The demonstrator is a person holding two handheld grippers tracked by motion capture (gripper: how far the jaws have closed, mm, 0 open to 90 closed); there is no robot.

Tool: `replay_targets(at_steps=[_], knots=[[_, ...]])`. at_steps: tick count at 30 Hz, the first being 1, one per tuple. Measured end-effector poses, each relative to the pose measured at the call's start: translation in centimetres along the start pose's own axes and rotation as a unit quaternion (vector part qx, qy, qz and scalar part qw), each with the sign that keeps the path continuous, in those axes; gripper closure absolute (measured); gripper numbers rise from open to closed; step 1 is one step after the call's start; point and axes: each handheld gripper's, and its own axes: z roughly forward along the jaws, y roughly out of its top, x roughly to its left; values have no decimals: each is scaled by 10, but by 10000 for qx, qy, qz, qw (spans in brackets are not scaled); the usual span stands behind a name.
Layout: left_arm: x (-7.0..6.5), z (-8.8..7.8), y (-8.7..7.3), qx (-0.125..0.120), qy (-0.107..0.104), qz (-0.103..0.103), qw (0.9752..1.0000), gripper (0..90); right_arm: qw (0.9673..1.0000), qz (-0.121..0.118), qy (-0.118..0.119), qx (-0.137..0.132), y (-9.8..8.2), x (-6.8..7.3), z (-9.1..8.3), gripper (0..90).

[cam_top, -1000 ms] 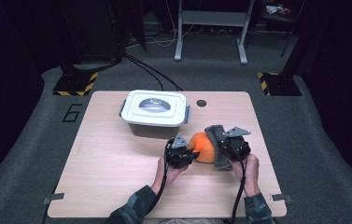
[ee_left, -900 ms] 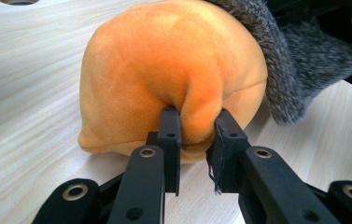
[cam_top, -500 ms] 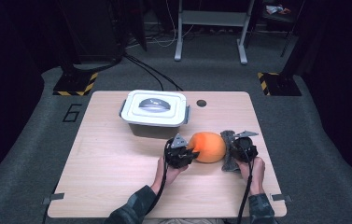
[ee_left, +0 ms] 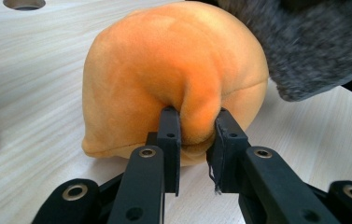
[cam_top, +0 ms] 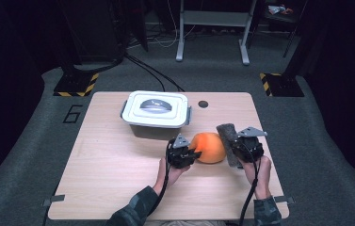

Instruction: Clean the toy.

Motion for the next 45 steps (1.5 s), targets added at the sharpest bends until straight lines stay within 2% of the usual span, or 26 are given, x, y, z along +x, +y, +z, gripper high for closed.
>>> replay_targets(at_steps=[6,9,10,11,14,16,18,21,27,34,38,40,45], knots=[[0,0,0,12,11,45,10000,758,9979,-181,499,-366,15,25,-12,746],[0,0,0,1,-19,33,10000,758,9962,-214,738,-409,19,33,-7,746],[0,0,1,2,-21,35,10000,758,9956,-237,854,-291,20,36,1,745],[0,0,0,11,-22,38,10000,758,9957,-298,855,-175,20,37,6,744],[0,1,-1,62,-24,14,10000,757,9976,-420,545,98,14,41,25,744],[0,1,-1,61,-49,10,10000,757,9976,-376,577,56,12,38,26,745],[-1,1,-1,46,-24,26,10000,757,9984,-367,419,89,11,38,25,745],[0,2,-1,29,-58,-7,10000,757,9989,-358,256,131,7,30,24,745],[0,2,-1,19,-68,-25,10000,757,9995,-44,16,304,-5,9,28,744],[0,1,-1,28,-61,-6,10000,757,9975,303,-97,637,-20,-11,42,744],[-1,1,-1,4,-61,-24,10000,756,9960,401,-189,773,-28,-17,51,744],[-1,1,-1,1,-56,-14,10000,755,9942,408,-274,952,-32,-18,56,745],[0,1,-1,-17,-53,-12,10000,756,9920,542,-168,1130,-42,-24,67,742]])
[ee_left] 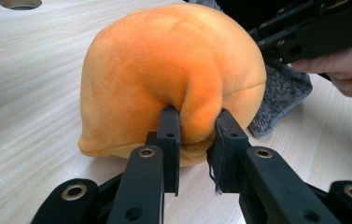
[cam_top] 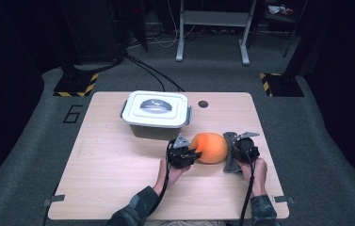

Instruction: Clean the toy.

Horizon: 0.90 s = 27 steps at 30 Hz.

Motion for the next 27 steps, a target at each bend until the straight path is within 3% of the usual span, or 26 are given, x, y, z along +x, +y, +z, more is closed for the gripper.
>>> replay_targets(at_steps=[5,10,12,16,17,19,23,27], knots=[[1,0,-1,-24,17,-29,10000,754,10000,4,-52,-82,-2,-2,-6,744],[2,-1,-1,-19,9,-31,10000,751,9983,-74,-168,-548,6,1,-41,745],[2,-1,-1,-26,4,-46,10000,750,9965,-177,-100,-808,10,5,-56,745],[1,-1,-1,-40,25,-45,10000,747,9905,-340,293,-1298,20,20,-83,745],[1,-1,-1,-39,24,-40,10000,745,9899,-374,372,-1313,21,24,-86,745],[1,-1,-1,-29,13,-21,10000,740,9898,-526,543,-1208,25,33,-83,745],[3,-1,-1,-39,-51,43,10000,710,9949,-598,326,-737,25,44,-55,746],[4,-2,-3,-148,-89,94,9998,592,9950,-506,392,-772,23,38,-47,747]])
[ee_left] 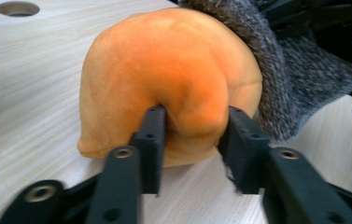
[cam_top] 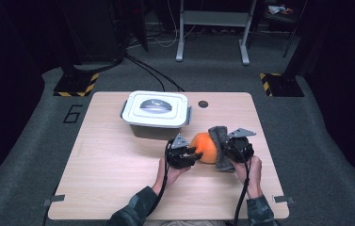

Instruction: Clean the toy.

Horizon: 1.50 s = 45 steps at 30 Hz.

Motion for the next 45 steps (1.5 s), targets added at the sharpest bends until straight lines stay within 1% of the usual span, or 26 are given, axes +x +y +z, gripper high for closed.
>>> replay_targets(at_steps=[3,4,6,7,8,9,12,14,15,16,18,19,21,23,25,26,27,29,30,34,37,38,40,41,44,45], knots=[[-1,0,-3,85,265,285,9992,485,10000,28,-43,34,2,-2,1,746],[0,0,-4,96,308,300,9990,467,10000,26,-77,24,2,-2,1,746],[3,1,-6,77,330,264,9991,429,10000,6,-44,20,3,-3,2,747],[3,1,-6,60,357,287,9989,410,10000,22,-33,18,3,-3,2,747],[3,2,-5,63,369,406,9985,395,10000,3,-30,6,3,-4,3,746],[0,4,-4,30,394,505,9979,385,10000,53,-32,9,3,-4,3,747],[-7,7,-1,34,378,828,9958,376,10000,46,-26,-5,3,-5,3,746],[-12,12,-1,102,475,1064,9931,397,10000,10,-19,1,3,-4,3,747],[-12,14,-1,105,482,1071,9930,433,10000,23,-31,-2,3,-4,3,747],[-11,15,-1,98,491,1028,9934,477,10000,26,-67,-20,3,-4,4,747],[-8,16,-2,14,512,917,9945,584,10000,51,-24,-39,2,-5,4,747],[-8,17,-2,-28,612,849,9945,635,10000,59,-21,-53,1,-7,4,746],[-8,17,-1,-21,600,816,9949,696,9999,64,-15,-119,1,-8,3,746],[-9,16,0,-75,618,731,9954,725,9998,71,-33,-158,2,-8,0,746],[-8,14,2,-66,596,659,9960,743,9997,51,-70,-224,2,-8,-7,747],[-8,13,3,-119,553,515,9971,747,9996,46,-86,-253,3,-7,-10,747],[-7,12,4,-111,545,420,9976,751,9994,34,-113,-334,4,-5,-13,747],[-6,9,6,-149,497,270,9983,756,9994,-18,-79,-343,7,0,-20,746],[-7,8,7,-128,476,183,9986,757,9991,-88,-60,-410,9,2,-24,746],[-12,1,11,-151,377,-3,9992,757,9979,-336,138,-529,16,18,-36,746],[-16,-4,12,-98,193,-171,9996,757,9969,-507,285,-525,19,31,-37,745],[-17,-4,12,-106,153,-255,9995,757,9968,-591,279,-450,20,36,-35,744],[-19,-3,11,-48,198,-223,9995,758,9972,-675,83,-306,21,44,-26,744],[-18,-1,9,-56,212,-246,9995,758,9968,-747,15,-268,21,44,-21,745],[-13,1,8,-13,214,-251,9995,759,9971,-720,-9,-253,20,44,-15,746],[-12,1,8,22,242,-187,9995,759,9967,-771,-26,-252,20,42,-14,745]])
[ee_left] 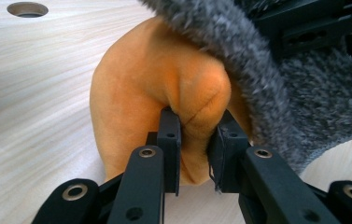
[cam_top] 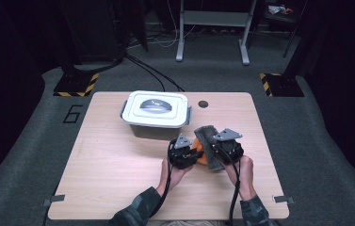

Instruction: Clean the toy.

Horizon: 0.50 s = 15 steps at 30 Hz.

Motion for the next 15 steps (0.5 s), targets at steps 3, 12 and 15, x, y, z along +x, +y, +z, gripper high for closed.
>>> replay_targets(at_steps=[3,12,15], knots=[[1,1,0,-18,21,-12,10000,757,9999,165,-43,14,-4,-7,-1,745],[10,2,0,-60,-45,-90,9999,750,9985,484,-178,179,-21,-30,3,744],[11,2,-1,-69,-74,-159,9998,748,9975,620,-207,280,-28,-38,6,744]])
